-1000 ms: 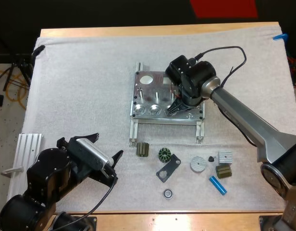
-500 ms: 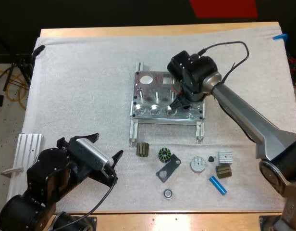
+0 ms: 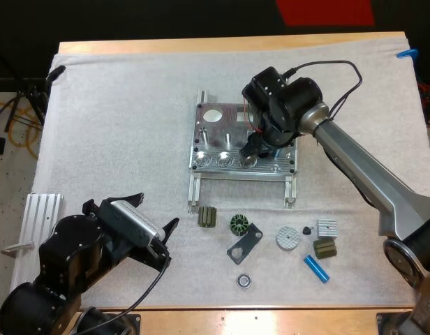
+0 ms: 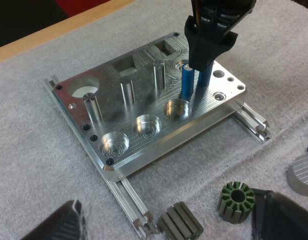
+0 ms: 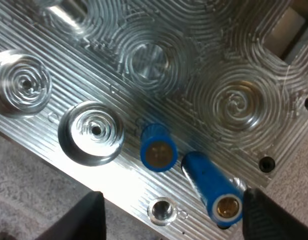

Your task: Load cells from left to right

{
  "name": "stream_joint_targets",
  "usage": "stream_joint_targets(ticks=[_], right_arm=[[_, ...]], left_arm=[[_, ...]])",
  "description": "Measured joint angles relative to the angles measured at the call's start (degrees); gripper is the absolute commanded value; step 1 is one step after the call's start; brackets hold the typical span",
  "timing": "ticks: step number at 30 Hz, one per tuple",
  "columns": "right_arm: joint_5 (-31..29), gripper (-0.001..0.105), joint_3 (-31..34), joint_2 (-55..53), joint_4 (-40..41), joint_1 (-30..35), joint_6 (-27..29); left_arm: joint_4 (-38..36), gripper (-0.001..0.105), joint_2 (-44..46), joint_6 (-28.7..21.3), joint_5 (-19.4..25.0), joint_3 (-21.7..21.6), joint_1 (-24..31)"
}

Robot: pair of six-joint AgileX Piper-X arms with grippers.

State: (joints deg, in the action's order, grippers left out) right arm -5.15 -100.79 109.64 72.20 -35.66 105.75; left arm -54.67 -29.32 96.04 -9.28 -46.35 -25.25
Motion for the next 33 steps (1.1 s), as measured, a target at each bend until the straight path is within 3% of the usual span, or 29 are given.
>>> stream_joint_targets(ticks=[14,21,29,33], right_arm=[[2.74,0.058,1.55,0.38,-0.33,0.00,-0.29],[8.51,0.058,1.55,0.38,-0.56,0.00,-0.29],[8.63,0.058,1.77,-1.86,-1.15,0.00,-0.29],[5.90,0.058,1.77,-6.57,-0.58,0.00,-0.29]], left_arm=[[0.00,0.069,0.00,0.00,0.00,0.00,0.00],[0.00,0.069,0.00,0.00,0.00,0.00,0.00],[0.00,0.069,0.00,-1.16,-0.85,0.00,0.00],[0.00,0.069,0.00,-2.30,-4.35,0.00,0.00]])
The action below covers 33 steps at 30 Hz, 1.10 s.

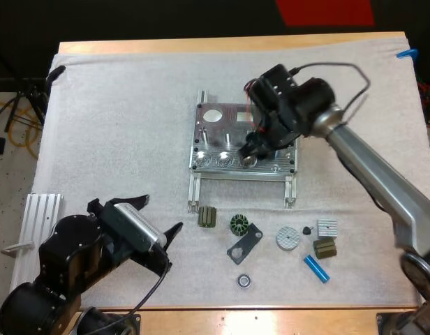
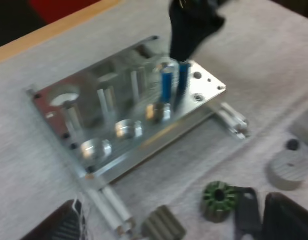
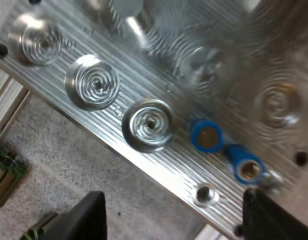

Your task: Load cells from left to right

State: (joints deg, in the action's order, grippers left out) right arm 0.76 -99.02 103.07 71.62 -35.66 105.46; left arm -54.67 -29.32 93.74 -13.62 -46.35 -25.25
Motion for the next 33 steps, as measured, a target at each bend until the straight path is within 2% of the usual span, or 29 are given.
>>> stream_joint_targets(ticks=[5,10,12,17,24,29,33], right_arm=[[-1.98,0.058,0.00,-6.65,2.04,0.00,0.15],[-2.00,0.058,0.20,-13.95,3.44,0.00,0.15],[-2.11,0.058,1.11,-16.55,3.39,0.00,0.15],[-2.14,0.058,7.13,-25.43,3.62,0.00,-0.48],[-2.26,0.058,18.58,-40.96,4.37,0.00,-2.88],[-2.25,0.058,24.05,-52.54,8.54,0.00,-3.79],[-2.15,0.058,27.23,-60.73,12.31,0.00,-6.09]], left_arm=[[0.00,0.069,0.00,-3.19,-5.48,0.00,0.00],[0.00,0.069,0.00,-7.54,-13.68,0.00,0.00],[0.35,0.069,-0.28,-7.90,-15.19,0.00,0.00],[1.81,0.069,-1.40,-8.45,-17.54,0.08,0.00],[8.35,0.069,-7.08,-8.60,-22.35,-0.04,-0.18],[13.88,0.069,-11.47,-8.84,-22.62,-0.15,-4.73],[18.52,0.069,-16.31,-8.81,-22.62,-0.26,-12.49]])
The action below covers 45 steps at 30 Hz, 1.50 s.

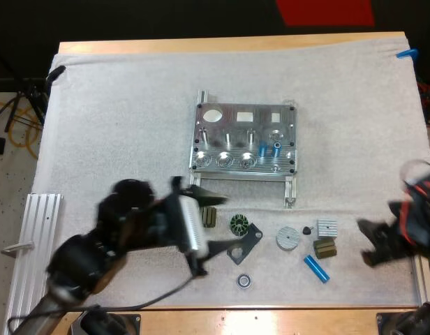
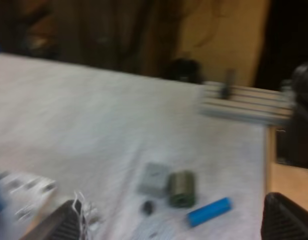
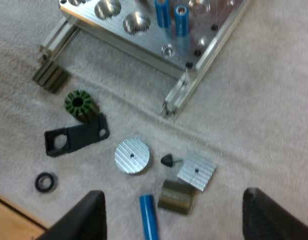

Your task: Load cells from left to right

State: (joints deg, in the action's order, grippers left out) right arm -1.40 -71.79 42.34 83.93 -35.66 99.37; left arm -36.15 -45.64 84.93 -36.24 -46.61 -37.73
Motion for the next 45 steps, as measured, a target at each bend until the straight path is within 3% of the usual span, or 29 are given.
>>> stream_joint_targets(ticks=[8,15,17,20,22,25,28,38,45], right_arm=[[3.94,0.058,1.84,-14.17,2.23,0.00,-2.92],[6.00,0.058,1.84,-18.69,2.69,0.00,-2.95],[6.11,0.058,2.04,-18.68,3.06,0.00,-2.95],[6.13,0.058,2.91,-18.68,3.77,0.00,-2.95],[6.13,0.058,3.80,-18.68,4.11,0.00,-3.33],[6.13,0.058,5.46,-18.68,4.31,0.00,-4.32],[6.13,0.058,7.03,-18.68,4.48,0.00,-5.16],[6.13,0.058,7.73,-18.68,4.57,0.00,-5.57],[6.13,0.058,7.73,-18.68,4.57,0.00,-5.57]], left_arm=[[6.55,0.069,-12.62,-0.43,1.05,-1.02,-11.86],[6.56,0.069,-26.38,-9.89,4.62,-7.34,-20.53],[5.82,0.065,-29.82,-13.25,5.58,-9.38,-22.00],[2.30,0.052,-34.79,-18.26,8.56,-12.23,-24.20],[0.14,0.045,-38.82,-22.06,13.22,-13.48,-25.78],[-0.69,0.043,-42.78,-26.33,19.09,-13.71,-27.15],[-0.96,0.043,-45.83,-27.95,22.34,-13.71,-28.13],[2.91,0.043,-53.52,-28.33,24.35,-14.66,-28.33],[2.69,0.043,-58.96,-27.30,25.72,-19.65,-28.64]])
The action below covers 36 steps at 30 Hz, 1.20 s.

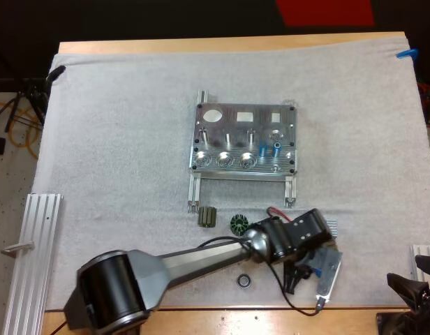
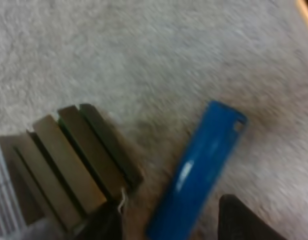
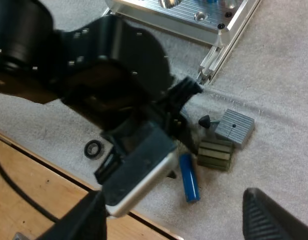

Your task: Load cells from left to right

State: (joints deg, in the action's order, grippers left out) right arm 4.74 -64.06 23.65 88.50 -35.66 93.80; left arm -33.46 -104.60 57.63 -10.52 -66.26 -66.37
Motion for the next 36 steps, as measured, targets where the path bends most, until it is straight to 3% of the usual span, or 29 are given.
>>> stream_joint_targets(ticks=[8,12,18,24,30,36], right_arm=[[0.00,0.058,0.00,0.00,0.00,0.00,0.00],[0.00,0.058,0.00,0.00,0.00,0.00,0.00],[0.00,0.058,0.00,0.00,0.00,0.00,0.00],[0.00,0.058,0.00,0.00,-0.11,0.00,0.00],[0.00,0.058,0.00,0.00,-2.22,0.00,0.00],[-0.16,0.058,0.00,1.34,-6.52,0.00,-2.25]], left_arm=[[-3.88,0.039,-3.08,0.20,-0.49,-1.78,-0.23],[-3.85,0.018,-3.08,0.20,-0.49,-1.78,-0.88],[-5.13,0.001,-3.08,0.39,0.93,-1.94,-3.01],[-11.53,0.000,-2.40,1.09,2.27,-3.99,-3.07],[-21.63,0.000,6.63,1.83,2.08,-4.44,2.98],[-24.39,0.000,18.42,4.40,-0.59,-4.59,12.71]])
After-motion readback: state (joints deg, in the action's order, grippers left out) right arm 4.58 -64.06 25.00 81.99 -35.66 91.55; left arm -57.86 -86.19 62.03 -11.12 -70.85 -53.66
